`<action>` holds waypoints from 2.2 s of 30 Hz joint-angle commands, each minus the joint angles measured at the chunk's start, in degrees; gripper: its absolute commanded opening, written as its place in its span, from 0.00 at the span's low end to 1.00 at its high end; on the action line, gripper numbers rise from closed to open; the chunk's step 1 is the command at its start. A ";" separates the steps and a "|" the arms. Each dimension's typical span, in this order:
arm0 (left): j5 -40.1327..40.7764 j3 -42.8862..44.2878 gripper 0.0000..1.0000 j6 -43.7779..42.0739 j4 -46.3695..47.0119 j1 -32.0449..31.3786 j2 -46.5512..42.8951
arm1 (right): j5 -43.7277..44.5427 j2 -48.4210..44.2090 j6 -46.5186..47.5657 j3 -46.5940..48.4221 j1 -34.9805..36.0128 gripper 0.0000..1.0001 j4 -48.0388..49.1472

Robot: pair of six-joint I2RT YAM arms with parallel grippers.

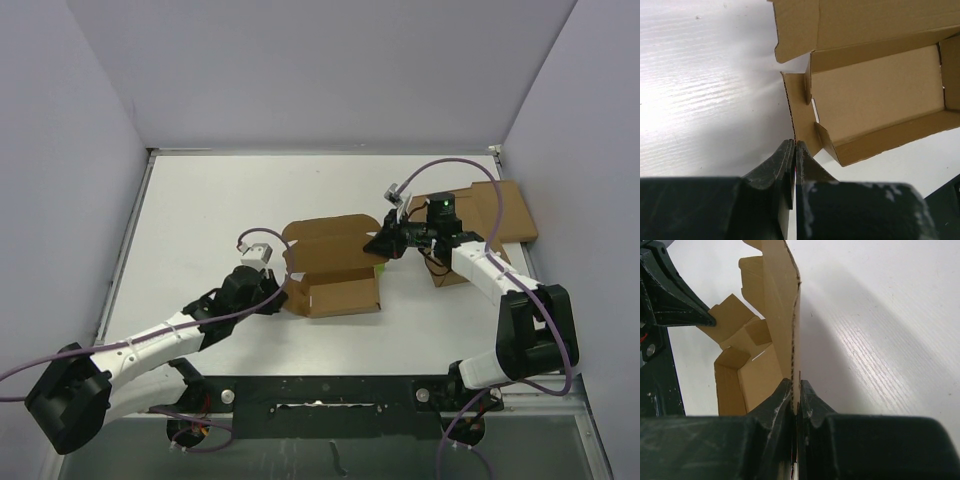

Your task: Fold the paper box

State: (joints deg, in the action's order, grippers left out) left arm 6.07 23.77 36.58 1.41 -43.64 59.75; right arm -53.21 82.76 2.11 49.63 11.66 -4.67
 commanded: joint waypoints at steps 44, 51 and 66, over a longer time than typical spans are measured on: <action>-29.21 0.53 0.58 5.40 18.38 16.11 8.54 | 0.74 -0.98 -4.01 -0.93 1.39 0.00 5.98; -32.82 -3.00 0.65 8.65 21.64 20.98 3.95 | 0.65 -0.94 -3.91 -0.85 1.35 0.00 5.91; -20.00 -4.50 0.24 2.89 -0.36 27.03 -4.53 | 0.06 -0.85 -3.86 -0.76 1.36 0.00 5.82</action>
State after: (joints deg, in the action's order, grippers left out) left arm -15.46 19.25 41.82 3.29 -16.84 51.40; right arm -52.07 82.78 -2.07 48.49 12.49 -0.64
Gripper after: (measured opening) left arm 0.256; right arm 0.039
